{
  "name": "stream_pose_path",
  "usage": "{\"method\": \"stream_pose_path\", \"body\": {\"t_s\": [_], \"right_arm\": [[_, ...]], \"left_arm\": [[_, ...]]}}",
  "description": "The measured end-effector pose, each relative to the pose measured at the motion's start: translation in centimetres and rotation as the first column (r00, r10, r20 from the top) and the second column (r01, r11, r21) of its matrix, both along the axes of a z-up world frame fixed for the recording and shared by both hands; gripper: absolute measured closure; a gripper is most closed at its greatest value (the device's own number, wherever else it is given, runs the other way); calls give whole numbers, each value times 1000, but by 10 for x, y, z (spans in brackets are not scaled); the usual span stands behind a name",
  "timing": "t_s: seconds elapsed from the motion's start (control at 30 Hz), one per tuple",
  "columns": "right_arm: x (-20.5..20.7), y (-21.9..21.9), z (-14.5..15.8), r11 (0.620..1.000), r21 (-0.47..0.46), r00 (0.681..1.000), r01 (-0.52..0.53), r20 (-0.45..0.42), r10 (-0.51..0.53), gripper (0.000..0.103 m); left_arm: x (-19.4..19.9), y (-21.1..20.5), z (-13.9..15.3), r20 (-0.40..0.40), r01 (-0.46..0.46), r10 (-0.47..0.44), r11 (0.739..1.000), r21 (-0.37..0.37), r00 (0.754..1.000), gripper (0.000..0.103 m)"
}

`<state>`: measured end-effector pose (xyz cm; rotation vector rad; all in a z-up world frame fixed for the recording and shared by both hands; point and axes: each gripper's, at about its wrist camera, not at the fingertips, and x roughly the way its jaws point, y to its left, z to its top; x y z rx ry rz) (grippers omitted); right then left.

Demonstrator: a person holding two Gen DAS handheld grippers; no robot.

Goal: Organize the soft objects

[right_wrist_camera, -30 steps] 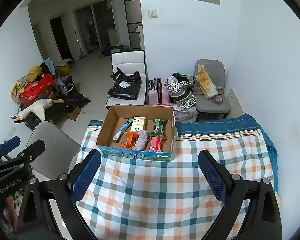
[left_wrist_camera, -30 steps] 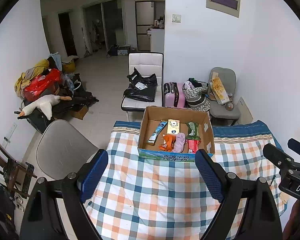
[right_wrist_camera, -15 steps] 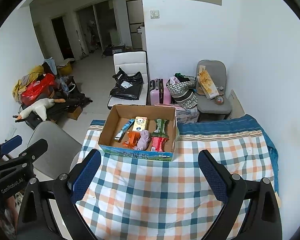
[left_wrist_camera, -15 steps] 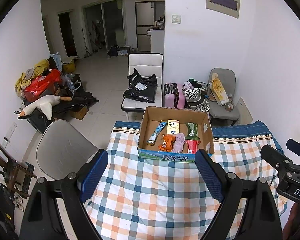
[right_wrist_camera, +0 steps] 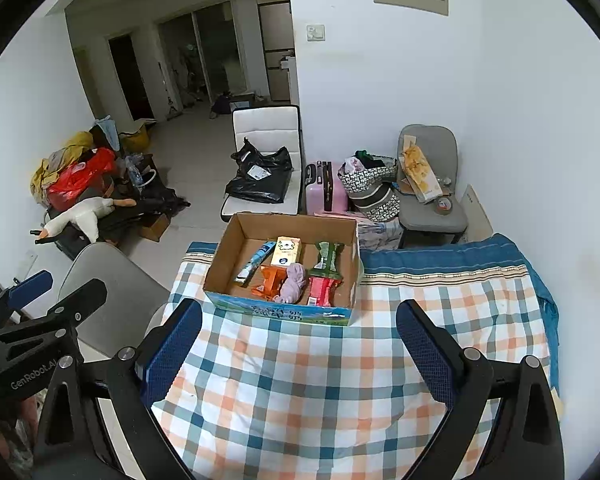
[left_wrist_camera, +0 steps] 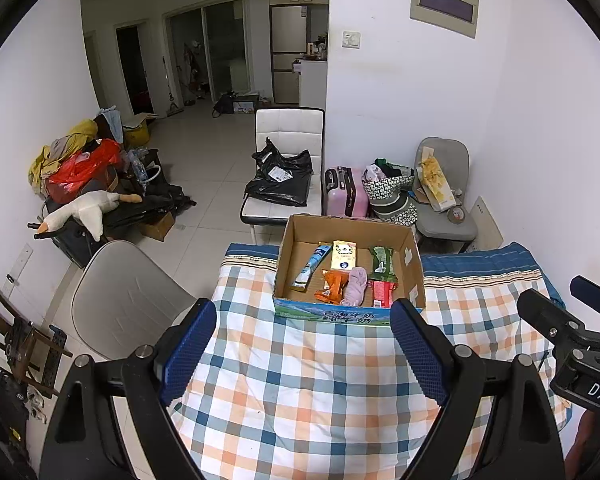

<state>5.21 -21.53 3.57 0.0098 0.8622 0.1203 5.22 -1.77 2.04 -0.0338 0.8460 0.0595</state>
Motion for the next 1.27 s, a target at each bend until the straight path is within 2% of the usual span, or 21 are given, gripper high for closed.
{"method": "stream_pose_path", "body": {"t_s": [1.27], "right_arm": [[2,3,1,1000,11,1000,-21,12,21,4]], "left_arm": [[1,-5,7,12,-9,9,1000,3,1000,14]]}}
